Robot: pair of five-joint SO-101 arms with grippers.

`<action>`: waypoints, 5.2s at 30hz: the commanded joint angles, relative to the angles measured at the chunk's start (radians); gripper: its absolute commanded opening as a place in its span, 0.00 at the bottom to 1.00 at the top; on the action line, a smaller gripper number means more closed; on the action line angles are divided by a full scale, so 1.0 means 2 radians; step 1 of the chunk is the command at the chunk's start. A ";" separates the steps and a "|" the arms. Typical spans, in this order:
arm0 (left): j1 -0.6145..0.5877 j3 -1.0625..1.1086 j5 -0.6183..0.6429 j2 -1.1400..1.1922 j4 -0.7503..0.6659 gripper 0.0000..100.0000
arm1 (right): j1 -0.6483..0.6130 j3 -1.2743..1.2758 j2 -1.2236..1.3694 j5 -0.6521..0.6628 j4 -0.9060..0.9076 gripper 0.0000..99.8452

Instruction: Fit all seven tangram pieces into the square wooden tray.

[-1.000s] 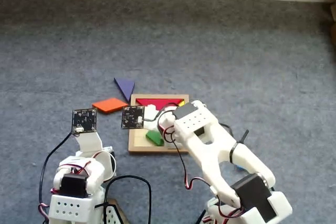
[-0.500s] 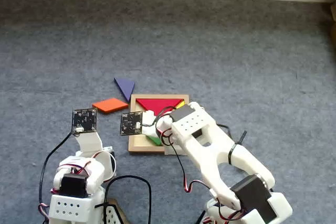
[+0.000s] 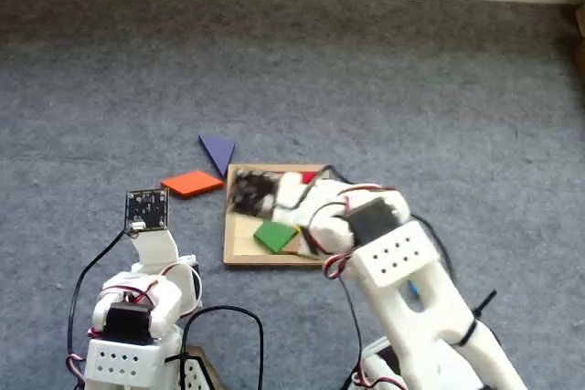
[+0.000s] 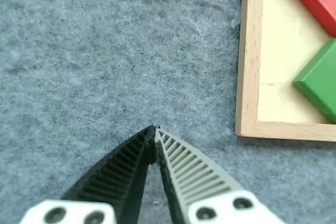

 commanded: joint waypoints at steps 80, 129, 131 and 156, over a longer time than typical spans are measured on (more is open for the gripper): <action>0.006 0.010 -0.002 -0.014 0.002 0.01 | 0.333 0.079 0.241 -0.225 -0.041 0.11; 0.006 0.010 -0.002 -0.014 0.002 0.01 | -0.071 0.082 0.020 0.209 -0.237 0.11; 0.006 0.010 -0.002 -0.014 0.002 0.01 | -0.079 0.082 0.020 0.229 -0.245 0.11; 0.006 0.010 -0.002 -0.014 0.002 0.01 | -0.085 0.079 0.148 0.273 -0.270 0.30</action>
